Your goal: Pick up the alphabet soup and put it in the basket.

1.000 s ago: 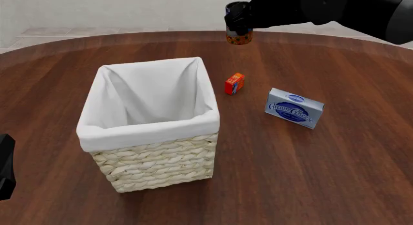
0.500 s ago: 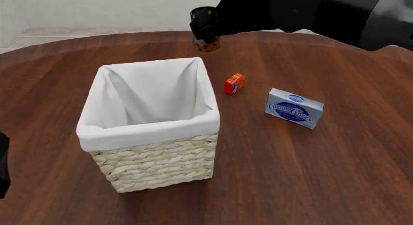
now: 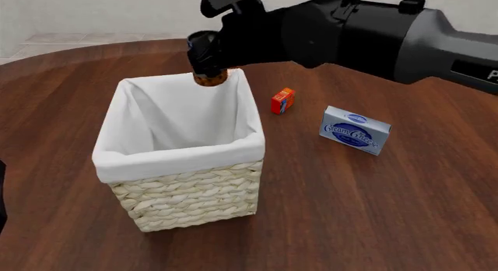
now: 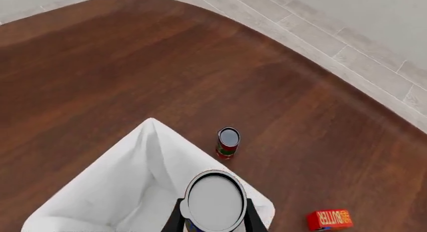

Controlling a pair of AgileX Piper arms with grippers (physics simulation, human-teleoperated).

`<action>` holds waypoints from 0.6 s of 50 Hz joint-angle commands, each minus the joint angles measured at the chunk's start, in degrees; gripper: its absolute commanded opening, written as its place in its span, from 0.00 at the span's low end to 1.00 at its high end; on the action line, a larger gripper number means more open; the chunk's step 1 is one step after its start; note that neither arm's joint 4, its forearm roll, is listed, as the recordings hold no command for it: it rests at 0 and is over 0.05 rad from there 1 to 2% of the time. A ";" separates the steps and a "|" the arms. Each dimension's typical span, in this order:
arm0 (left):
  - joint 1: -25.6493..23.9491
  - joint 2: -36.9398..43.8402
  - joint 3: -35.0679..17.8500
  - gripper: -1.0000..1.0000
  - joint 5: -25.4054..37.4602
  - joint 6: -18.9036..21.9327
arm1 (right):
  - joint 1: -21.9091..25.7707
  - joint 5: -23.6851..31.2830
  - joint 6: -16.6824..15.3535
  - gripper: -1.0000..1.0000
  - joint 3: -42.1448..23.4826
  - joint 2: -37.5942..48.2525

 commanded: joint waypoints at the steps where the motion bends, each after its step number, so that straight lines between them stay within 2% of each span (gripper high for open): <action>1: 0.07 -0.02 -0.58 1.00 0.44 -0.04 | 2.69 -2.26 2.99 0.00 1.07 0.97; 14: 0.45 -0.02 -0.54 1.00 0.44 0.01 | 4.20 -3.14 5.06 0.00 1.61 2.32; 30: 0.91 -0.03 0.00 1.00 -0.06 0.01 | 5.58 -3.48 6.09 0.00 1.63 5.08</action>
